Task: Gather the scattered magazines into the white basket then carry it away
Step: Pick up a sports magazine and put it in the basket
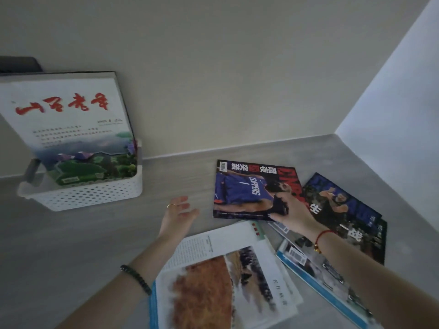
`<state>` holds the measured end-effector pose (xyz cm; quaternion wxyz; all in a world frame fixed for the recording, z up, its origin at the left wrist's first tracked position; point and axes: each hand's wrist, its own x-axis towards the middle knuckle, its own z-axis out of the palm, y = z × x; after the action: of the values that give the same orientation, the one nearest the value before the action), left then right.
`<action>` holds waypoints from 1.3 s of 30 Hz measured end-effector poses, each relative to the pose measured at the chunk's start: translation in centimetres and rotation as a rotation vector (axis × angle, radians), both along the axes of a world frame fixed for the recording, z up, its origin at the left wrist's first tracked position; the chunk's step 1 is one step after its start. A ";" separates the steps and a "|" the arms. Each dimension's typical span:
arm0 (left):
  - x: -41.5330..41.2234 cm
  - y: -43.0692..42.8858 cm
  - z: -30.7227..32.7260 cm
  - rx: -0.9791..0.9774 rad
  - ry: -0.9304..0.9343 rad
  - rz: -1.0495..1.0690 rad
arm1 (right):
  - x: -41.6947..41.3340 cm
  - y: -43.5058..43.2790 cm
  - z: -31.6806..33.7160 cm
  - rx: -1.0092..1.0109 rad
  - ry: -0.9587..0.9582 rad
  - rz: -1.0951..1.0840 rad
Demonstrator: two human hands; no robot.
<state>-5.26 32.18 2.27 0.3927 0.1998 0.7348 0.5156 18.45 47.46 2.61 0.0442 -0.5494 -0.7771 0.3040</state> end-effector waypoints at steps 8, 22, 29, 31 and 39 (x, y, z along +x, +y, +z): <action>6.1 2.7 -2.7 -0.040 -0.011 -0.010 | 2.9 1.5 -4.9 0.256 -0.306 0.262; 8.9 4.7 0.8 0.062 0.841 -0.367 | 0.5 4.8 2.5 0.663 -0.112 0.579; 6.2 6.1 7.5 0.077 1.149 -0.281 | -2.3 2.2 12.5 0.910 0.154 0.766; 4.9 5.7 9.4 0.105 1.167 -0.217 | -3.0 1.6 14.4 1.024 0.313 0.630; -1.1 1.0 15.2 0.422 0.606 0.052 | -5.7 -0.8 13.6 0.196 0.783 -0.108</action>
<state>-6.33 33.15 17.52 0.0941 0.4014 0.7002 0.5829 12.77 46.62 16.16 0.4049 -0.4252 -0.6968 0.4120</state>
